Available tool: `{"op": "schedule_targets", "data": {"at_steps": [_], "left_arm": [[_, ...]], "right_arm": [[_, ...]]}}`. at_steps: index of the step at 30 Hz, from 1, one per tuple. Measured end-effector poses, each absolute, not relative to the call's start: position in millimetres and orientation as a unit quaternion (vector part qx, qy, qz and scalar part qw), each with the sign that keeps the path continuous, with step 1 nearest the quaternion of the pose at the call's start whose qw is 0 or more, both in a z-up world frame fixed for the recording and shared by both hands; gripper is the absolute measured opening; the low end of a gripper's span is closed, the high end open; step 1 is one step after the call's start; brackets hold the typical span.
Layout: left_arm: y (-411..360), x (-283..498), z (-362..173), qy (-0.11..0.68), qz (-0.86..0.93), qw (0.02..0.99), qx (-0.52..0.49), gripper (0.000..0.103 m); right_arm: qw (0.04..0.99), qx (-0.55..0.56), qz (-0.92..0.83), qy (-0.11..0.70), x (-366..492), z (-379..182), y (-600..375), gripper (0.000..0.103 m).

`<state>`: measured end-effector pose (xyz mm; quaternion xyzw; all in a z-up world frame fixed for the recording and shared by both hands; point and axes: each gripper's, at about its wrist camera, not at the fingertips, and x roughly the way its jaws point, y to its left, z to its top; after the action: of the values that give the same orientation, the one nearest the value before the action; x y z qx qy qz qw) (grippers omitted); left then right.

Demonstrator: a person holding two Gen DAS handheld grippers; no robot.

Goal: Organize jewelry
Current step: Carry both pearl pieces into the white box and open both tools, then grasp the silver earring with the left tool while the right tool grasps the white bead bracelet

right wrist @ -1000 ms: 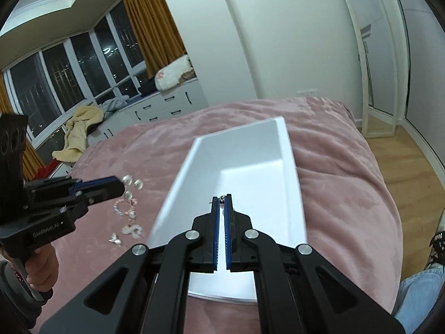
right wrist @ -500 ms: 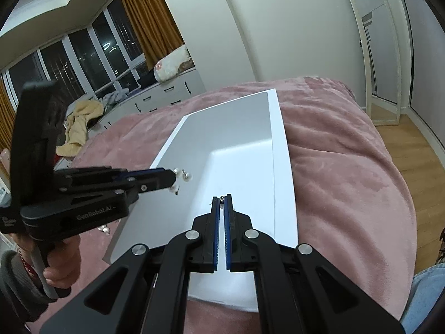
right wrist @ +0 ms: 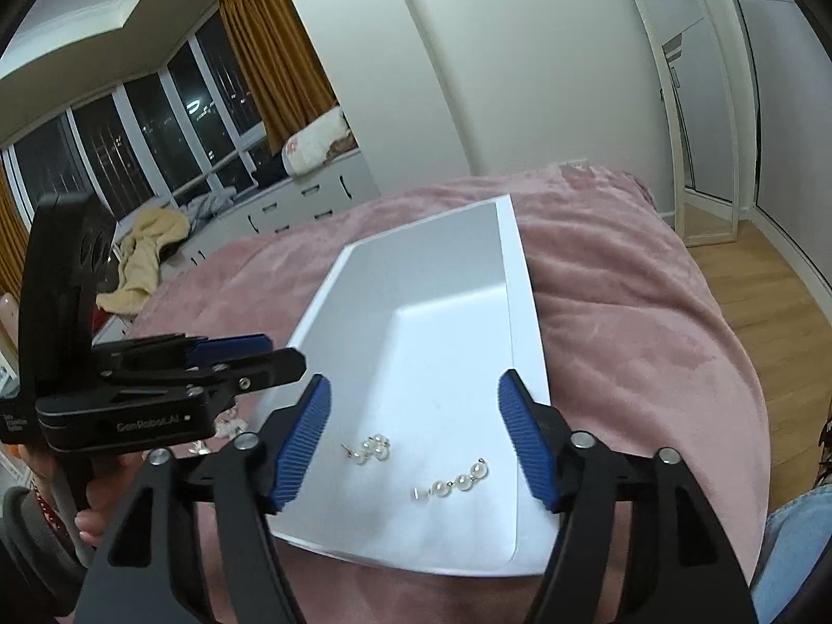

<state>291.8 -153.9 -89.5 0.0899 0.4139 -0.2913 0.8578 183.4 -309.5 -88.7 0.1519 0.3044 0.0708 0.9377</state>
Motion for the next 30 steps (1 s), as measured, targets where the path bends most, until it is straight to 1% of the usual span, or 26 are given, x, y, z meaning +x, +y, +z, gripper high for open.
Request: {"op": "schedule_targets", "data": {"at_steps": [1,2,4,6,9,11,18,23,30], "left_arm": [[-149.8,289.1,-85.2,0.409,-0.290,0.861,0.089,0.059],[-145.7,287.0,-81.2,0.404,-0.290,0.863,0.088,0.069],[-136.1,282.6,-72.1,0.390,-0.284,0.872,0.084,0.082],[-125.3,278.3,-64.1,0.378,-0.279,0.879,0.081,0.083],[-110.8,274.7,-55.8,0.374,-0.277,0.882,0.071,0.084],[-99.4,269.9,-50.1,0.367,-0.271,0.887,0.071,0.088],[-53.9,253.5,-36.9,0.349,-0.251,0.900,0.077,0.089],[-18.0,249.2,-36.5,0.349,-0.231,0.906,0.067,0.089],[29.6,247.3,-51.0,0.360,-0.204,0.908,0.066,0.089]], "right_arm": [[0.939,0.151,0.068,0.300,183.0,-86.0,-310.1,0.085],[0.942,0.148,0.067,0.294,181.2,-81.7,-309.5,0.088],[0.945,0.143,0.072,0.284,178.1,-74.3,-307.5,0.096],[0.949,0.138,0.074,0.273,173.5,-67.5,-303.6,0.098],[0.952,0.126,0.076,0.269,170.9,-61.7,-295.9,0.098],[0.954,0.115,0.077,0.266,169.3,-58.4,-289.3,0.098],[0.957,0.107,0.103,0.250,164.0,-45.9,-264.7,0.098],[0.955,0.099,0.132,0.247,163.2,-43.5,-236.6,0.098],[0.948,0.069,0.174,0.258,165.9,-53.1,-184.8,0.098]]}}
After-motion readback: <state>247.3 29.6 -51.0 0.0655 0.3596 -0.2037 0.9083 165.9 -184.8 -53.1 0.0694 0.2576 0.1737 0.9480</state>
